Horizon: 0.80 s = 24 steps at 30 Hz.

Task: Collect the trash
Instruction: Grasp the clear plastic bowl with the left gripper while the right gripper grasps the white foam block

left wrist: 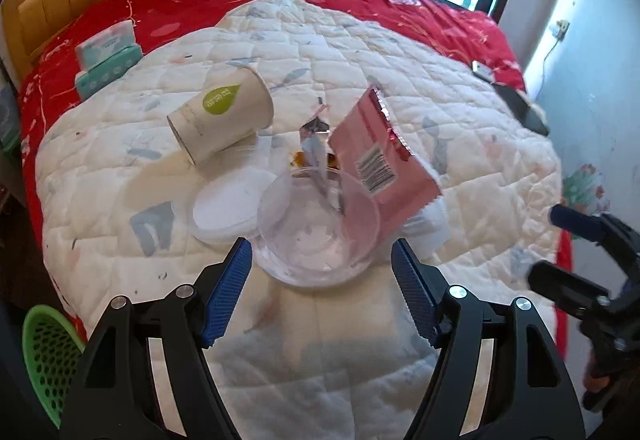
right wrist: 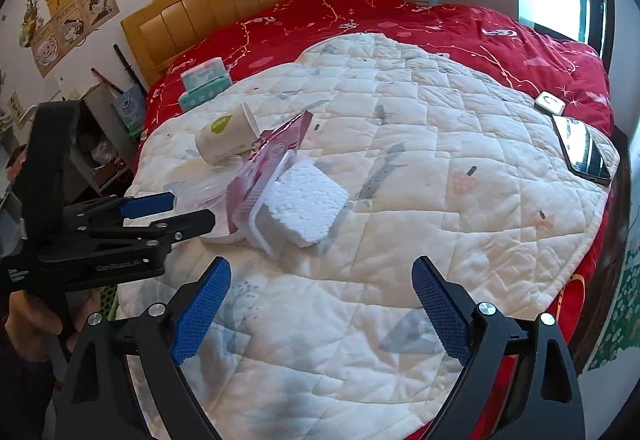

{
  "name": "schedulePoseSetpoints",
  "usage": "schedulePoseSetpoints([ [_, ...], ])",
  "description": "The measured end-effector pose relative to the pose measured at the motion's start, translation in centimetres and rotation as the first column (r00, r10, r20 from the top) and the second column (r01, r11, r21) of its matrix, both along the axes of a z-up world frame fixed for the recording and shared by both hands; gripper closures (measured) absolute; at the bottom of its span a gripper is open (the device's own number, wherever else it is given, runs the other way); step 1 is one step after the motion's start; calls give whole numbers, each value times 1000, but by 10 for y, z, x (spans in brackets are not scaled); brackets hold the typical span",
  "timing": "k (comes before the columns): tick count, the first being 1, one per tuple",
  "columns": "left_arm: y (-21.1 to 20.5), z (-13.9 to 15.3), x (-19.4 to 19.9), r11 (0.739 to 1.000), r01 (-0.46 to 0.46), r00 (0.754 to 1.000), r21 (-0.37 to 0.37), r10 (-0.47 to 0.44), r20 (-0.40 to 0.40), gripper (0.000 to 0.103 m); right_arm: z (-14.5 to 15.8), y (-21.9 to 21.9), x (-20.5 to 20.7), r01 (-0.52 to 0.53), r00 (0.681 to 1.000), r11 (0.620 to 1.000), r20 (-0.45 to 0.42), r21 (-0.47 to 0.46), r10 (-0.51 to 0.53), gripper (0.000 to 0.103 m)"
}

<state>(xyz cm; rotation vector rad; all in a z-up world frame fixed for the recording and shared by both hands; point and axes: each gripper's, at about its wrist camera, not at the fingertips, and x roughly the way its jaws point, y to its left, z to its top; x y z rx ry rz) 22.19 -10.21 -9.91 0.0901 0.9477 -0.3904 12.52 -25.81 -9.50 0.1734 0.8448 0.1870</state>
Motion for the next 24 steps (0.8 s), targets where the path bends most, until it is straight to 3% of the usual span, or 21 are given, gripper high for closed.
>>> schedulePoseSetpoints([
  [3, -3, -4, 4, 1000, 12, 1000, -7, -12, 0, 32, 0, -1, 1, 0, 1000, 1000, -1, 1, 0, 14],
  [6, -4, -6, 5, 999, 31, 1000, -24, -31, 7, 43, 0, -2, 1, -1, 1000, 1000, 0, -5, 1, 14],
  [18, 18, 20, -9, 996, -7, 997, -84, 13, 73, 45, 9, 6, 12, -35, 999, 999, 12, -19, 36, 14],
  [24, 41, 33, -19, 990, -52, 994, -128, 64, 89, 45, 10, 12, 29, -61, 998, 998, -8, 24, 62, 14],
])
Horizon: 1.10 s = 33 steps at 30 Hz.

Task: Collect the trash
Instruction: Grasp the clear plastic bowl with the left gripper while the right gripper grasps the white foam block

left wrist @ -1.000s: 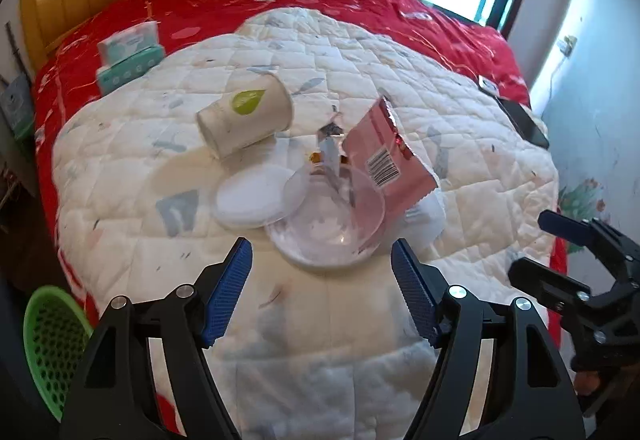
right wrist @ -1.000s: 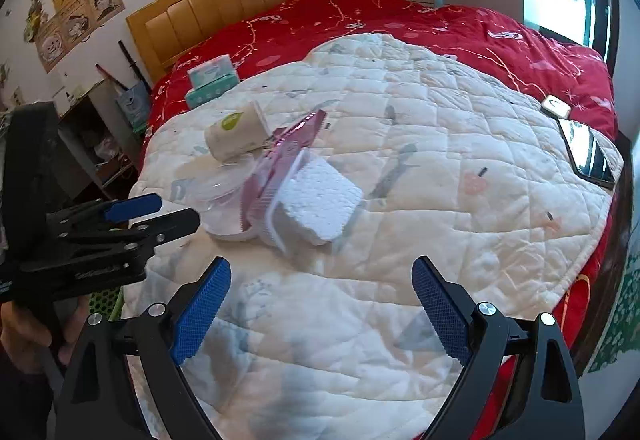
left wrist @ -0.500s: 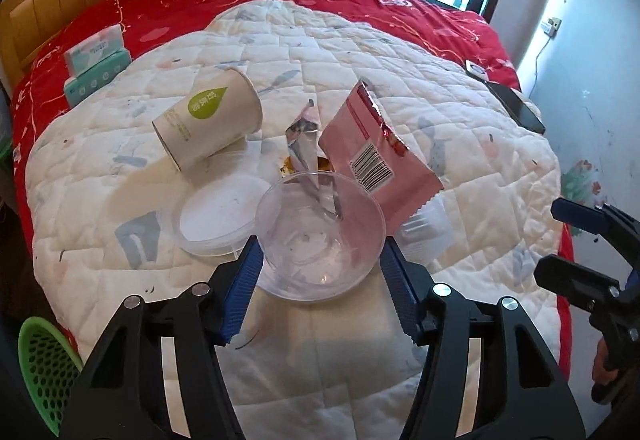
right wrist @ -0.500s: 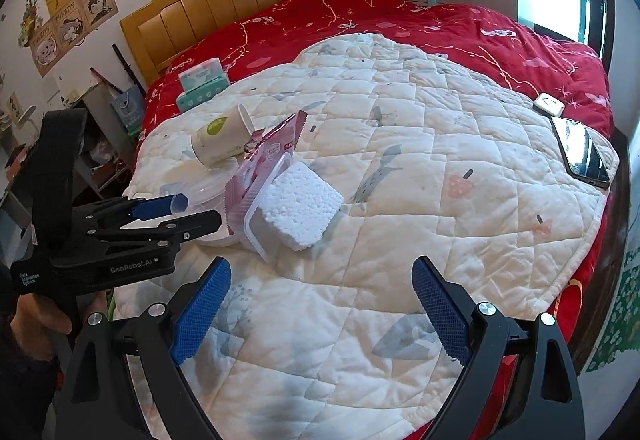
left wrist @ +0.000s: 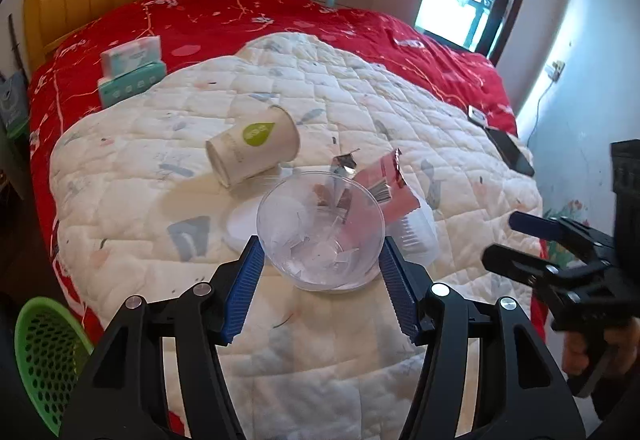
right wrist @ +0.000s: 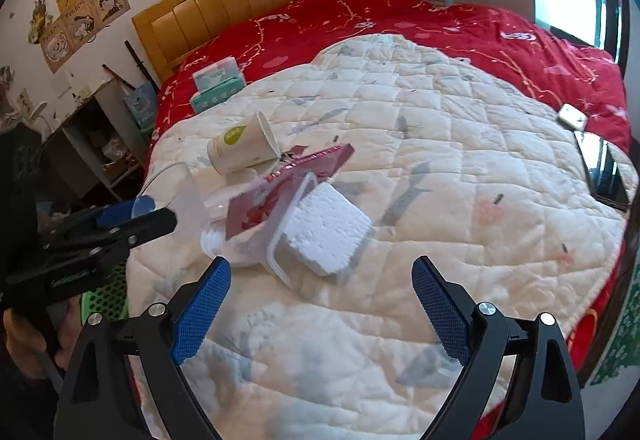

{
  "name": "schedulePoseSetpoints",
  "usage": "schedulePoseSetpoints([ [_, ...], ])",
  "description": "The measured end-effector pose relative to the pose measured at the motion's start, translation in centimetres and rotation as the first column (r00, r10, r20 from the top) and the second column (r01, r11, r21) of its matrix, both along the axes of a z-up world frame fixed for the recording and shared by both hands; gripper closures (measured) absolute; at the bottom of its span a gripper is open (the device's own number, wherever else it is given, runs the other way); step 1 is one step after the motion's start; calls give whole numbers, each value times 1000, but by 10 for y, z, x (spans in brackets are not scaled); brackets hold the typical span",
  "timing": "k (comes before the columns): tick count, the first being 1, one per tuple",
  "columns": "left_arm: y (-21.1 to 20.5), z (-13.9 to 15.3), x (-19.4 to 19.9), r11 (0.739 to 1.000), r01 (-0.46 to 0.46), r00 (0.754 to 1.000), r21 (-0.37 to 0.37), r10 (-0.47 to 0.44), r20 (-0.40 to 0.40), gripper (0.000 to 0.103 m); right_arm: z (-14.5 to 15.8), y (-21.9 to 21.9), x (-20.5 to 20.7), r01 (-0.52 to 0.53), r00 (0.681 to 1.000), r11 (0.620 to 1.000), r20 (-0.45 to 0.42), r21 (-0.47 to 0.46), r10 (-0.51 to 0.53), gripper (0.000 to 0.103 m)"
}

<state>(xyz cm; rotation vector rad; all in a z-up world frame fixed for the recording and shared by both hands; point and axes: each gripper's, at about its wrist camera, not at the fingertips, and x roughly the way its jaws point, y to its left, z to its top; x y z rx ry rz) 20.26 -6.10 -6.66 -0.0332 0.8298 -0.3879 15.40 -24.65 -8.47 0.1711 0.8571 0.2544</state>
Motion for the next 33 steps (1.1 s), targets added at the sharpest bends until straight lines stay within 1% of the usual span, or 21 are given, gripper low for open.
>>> schedulePoseSetpoints([
  [7, 22, 3, -10, 999, -43, 999, -22, 43, 3, 45, -11, 13, 18, -54, 998, 998, -43, -16, 53, 15],
  [11, 32, 0, -12, 998, -63, 998, -29, 63, -6, 45, -16, 18, 23, -65, 997, 998, -51, -4, 65, 15],
  [14, 36, -2, -14, 997, -72, 997, -39, 71, -13, 45, -19, 12, 30, -43, 997, 999, -65, 18, 44, 15],
  [15, 38, -3, -14, 996, -75, 997, -40, 74, -16, 45, -20, 9, 31, -38, 997, 999, -67, 16, 39, 17],
  [20, 47, -4, -15, 994, -95, 995, -55, 94, -26, 45, -22, -3, 27, -67, 995, 998, -72, -5, 67, 19],
  [24, 50, -4, -16, 992, -115, 993, -57, 114, -28, 45, -30, -11, 28, -127, 988, 992, -96, -25, 124, 22],
  [28, 52, -2, -19, 989, -138, 990, -57, 137, -30, 45, -39, -11, 40, -230, 968, 971, -119, -57, 222, 22],
  [31, 55, -1, -21, 985, -162, 987, -62, 160, -36, 45, -46, -7, 53, -326, 938, 943, -143, -62, 315, 22],
  [33, 57, 0, -23, 981, -179, 984, -70, 176, -39, 45, -51, -4, 63, -371, 921, 926, -155, -67, 358, 22],
])
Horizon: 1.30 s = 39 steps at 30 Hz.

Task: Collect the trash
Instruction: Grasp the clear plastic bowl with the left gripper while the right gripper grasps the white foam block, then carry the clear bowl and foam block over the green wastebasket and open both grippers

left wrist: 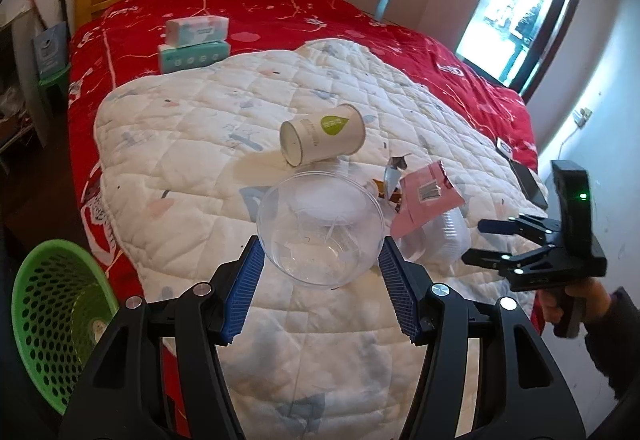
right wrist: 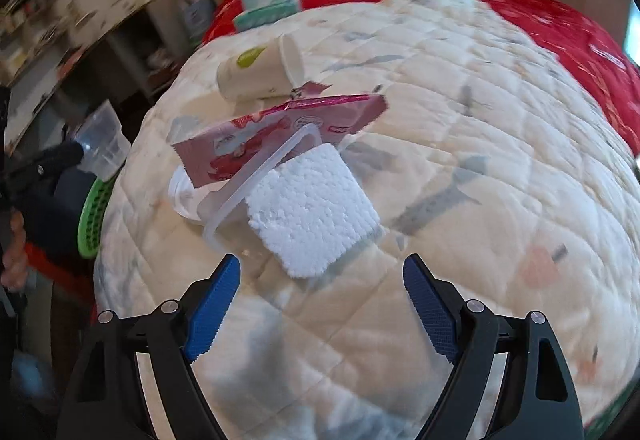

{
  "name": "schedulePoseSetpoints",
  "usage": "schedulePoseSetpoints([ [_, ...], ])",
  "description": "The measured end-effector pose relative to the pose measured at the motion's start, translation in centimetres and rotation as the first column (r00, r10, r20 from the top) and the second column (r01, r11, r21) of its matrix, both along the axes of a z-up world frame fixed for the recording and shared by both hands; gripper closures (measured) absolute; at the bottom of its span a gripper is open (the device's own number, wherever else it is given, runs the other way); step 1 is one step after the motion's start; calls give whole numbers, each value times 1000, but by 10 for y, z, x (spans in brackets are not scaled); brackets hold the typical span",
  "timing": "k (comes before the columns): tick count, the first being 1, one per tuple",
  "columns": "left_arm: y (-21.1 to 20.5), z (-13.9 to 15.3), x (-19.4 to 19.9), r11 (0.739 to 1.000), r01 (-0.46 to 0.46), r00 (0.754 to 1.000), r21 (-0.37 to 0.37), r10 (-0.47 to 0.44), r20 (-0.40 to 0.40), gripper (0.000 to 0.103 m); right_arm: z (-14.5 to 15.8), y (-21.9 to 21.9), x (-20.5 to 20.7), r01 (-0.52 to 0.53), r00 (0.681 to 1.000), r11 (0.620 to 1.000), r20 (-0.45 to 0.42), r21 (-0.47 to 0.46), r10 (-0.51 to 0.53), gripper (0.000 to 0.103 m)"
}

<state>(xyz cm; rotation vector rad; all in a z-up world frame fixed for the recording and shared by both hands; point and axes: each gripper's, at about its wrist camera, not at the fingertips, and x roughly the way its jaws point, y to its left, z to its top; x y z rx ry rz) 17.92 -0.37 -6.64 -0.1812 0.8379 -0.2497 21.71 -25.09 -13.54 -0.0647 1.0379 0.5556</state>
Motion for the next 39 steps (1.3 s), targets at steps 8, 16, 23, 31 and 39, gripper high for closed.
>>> schedulePoseSetpoints([
  [8, 6, -5, -5, 999, -48, 999, 15, 48, -22, 45, -10, 16, 19, -169, 985, 984, 16, -50, 170, 22],
  [16, 22, -11, -14, 996, -91, 995, 4, 91, -41, 45, -10, 25, 17, -195, 980, 978, 28, -72, 197, 35],
  [23, 40, -7, -32, 992, -126, 992, -17, 125, -26, 45, 11, 20, -13, -108, 991, 989, 62, -104, 114, 35],
  [31, 68, 0, -58, 985, -166, 986, -40, 166, -4, 45, 37, 17, -42, 17, 992, 982, 124, -190, 6, 35],
  [39, 100, 0, -79, 975, -222, 975, -17, 222, 3, 44, 57, 29, -62, 20, 987, 983, 163, -180, 9, 35],
])
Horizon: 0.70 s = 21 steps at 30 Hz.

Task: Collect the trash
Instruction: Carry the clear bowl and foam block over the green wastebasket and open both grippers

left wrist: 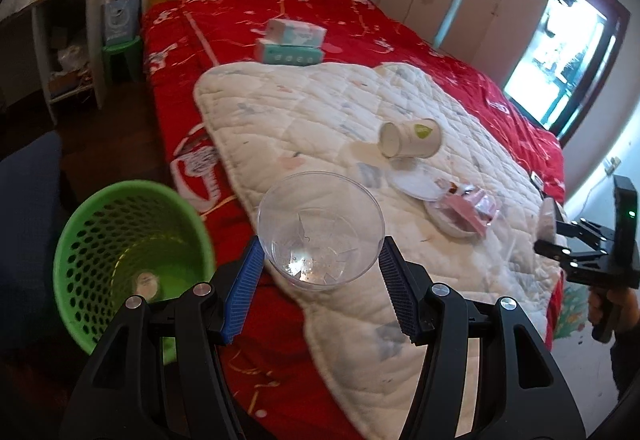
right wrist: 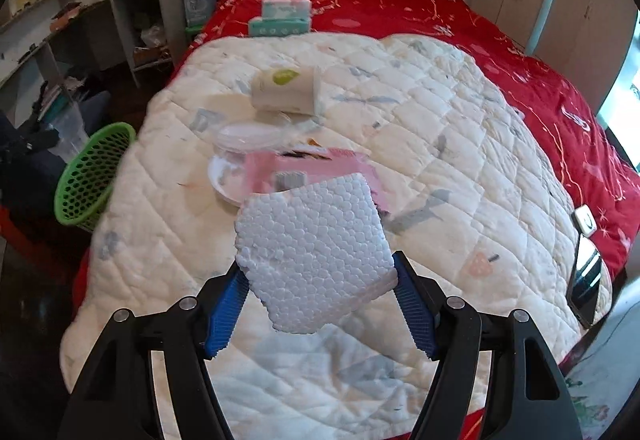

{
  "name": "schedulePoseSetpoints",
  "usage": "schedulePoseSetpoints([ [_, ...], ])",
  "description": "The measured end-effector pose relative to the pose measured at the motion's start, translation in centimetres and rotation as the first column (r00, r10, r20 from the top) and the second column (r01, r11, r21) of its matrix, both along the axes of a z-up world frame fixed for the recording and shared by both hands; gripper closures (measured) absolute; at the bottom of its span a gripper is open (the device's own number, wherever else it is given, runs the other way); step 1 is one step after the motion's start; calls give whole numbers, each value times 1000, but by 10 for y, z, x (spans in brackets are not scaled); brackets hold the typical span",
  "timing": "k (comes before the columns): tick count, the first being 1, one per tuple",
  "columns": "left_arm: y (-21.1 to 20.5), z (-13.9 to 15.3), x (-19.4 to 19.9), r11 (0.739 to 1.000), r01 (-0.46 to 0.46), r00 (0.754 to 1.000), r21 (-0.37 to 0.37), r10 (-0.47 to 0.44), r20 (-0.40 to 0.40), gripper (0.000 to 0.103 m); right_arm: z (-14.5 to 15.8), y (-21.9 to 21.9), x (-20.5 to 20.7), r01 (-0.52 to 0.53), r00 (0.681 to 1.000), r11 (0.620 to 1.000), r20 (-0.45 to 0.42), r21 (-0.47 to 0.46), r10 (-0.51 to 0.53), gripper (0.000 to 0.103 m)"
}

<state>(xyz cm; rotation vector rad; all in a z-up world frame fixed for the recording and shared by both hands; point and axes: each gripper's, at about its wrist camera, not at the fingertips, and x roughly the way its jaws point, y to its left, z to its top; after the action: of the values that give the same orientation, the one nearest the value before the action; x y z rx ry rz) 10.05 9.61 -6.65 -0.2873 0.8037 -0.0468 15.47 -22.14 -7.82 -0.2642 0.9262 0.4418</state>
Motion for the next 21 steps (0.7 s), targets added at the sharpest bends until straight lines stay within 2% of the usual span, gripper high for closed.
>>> schedulePoseSetpoints([
  [7, 40, -11, -13, 995, -88, 995, 50, 89, -33, 44, 11, 49, -8, -53, 998, 991, -10, 124, 54, 35],
  [16, 102, -40, -23, 977, -201, 973, 74, 208, -104, 43, 6, 134, -17, -154, 986, 971, -41, 184, 164, 35],
  [21, 129, -54, -27, 965, -255, 957, 58, 261, -128, 42, 6, 178, -21, -201, 975, 957, -52, 210, 216, 35],
])
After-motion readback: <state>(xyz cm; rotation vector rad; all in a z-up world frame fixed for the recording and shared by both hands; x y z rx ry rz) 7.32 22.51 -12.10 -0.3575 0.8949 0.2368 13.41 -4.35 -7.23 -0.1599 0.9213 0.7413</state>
